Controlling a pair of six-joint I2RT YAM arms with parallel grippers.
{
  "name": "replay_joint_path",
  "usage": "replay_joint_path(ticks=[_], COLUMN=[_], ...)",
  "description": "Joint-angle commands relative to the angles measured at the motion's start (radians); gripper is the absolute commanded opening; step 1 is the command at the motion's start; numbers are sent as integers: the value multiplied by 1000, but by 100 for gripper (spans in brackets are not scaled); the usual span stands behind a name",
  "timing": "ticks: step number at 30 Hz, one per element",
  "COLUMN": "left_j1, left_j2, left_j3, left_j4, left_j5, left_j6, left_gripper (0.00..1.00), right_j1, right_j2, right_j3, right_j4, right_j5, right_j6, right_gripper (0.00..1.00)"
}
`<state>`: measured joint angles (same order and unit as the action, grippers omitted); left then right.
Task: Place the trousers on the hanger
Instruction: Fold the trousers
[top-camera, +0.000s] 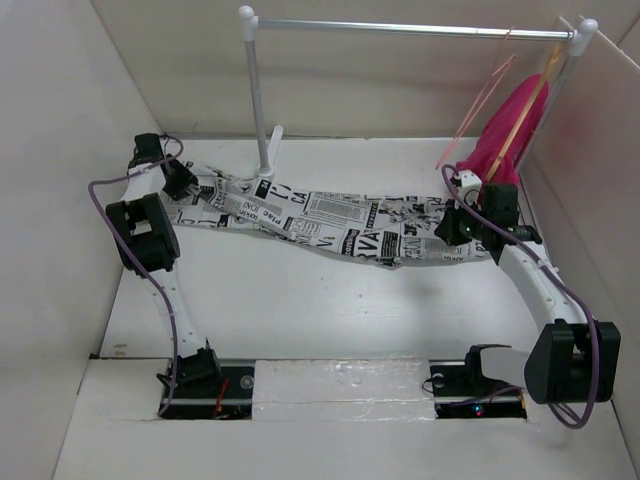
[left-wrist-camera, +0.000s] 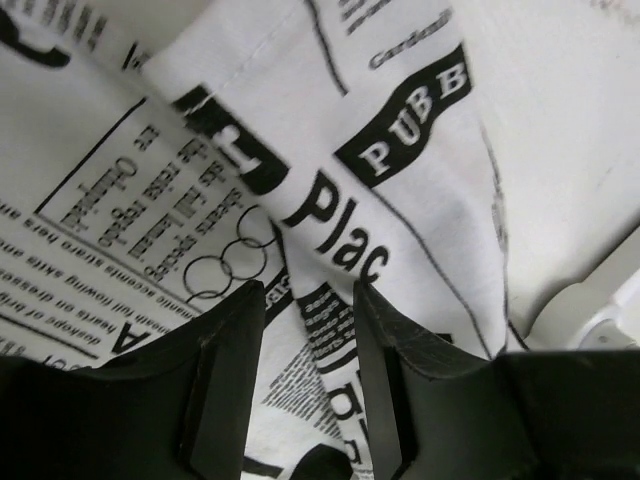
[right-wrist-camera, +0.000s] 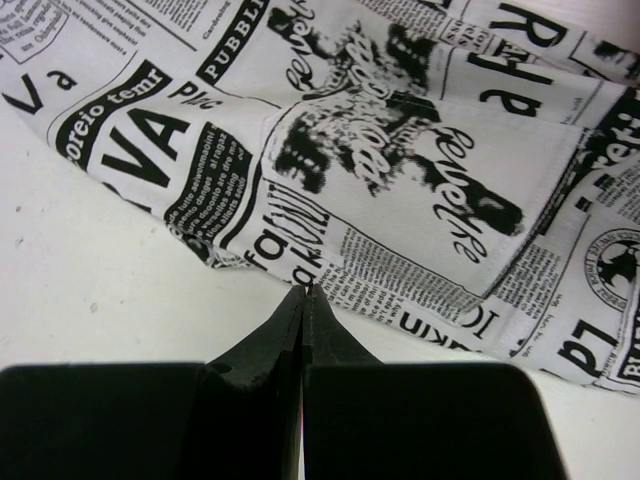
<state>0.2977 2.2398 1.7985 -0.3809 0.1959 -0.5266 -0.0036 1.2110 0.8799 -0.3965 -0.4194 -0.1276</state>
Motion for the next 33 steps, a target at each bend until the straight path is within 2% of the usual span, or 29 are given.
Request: replay_joint_path(ticks=[1,6,9,11,12,13,16,18,19,23,27,33], left_j1=[-2,-2,-2,-2,-2,-2,-2,-2,-2,-2,-2,-11], left_j2=[21,64,81,81,77,67,79,83,63,23,-66,-183], left_j3=[62,113,145,145,137,122,140,153,144,139,130,134], left_j4=[17,13,-12,-16,-10,-3,-3,-9,2,-9,-59,-173], left_j5=[17,20,10,-7,-12,-15,-13,-7,-1,-18,-93,-292], left_j6=[-27,-38,-41,-41,-42,-44,-46,-49,-49,-47,-44,-6], left_gripper=[38,35,27,14,13,13,29,28,19,0,0,0], right_j1=[34,63,73,73,73,73,73,93,103,114,100,54], right_j2=[7,9,4,-5,-7,-7,2,5,2,-5,-21,-2], right_j3=[28,22,21,22,21,22,19,14,10,1,-35,-56], right_j4=[19,24,18,15,16,13,16,21,25,16,7,28], right_j5=[2,10,16,25,27,27,13,5,5,27,41,-1], right_j6=[-7,9,16,17,17,17,16,17,20,16,-9,-41], right_gripper=[0,0,0,0,0,0,0,0,0,0,0,0])
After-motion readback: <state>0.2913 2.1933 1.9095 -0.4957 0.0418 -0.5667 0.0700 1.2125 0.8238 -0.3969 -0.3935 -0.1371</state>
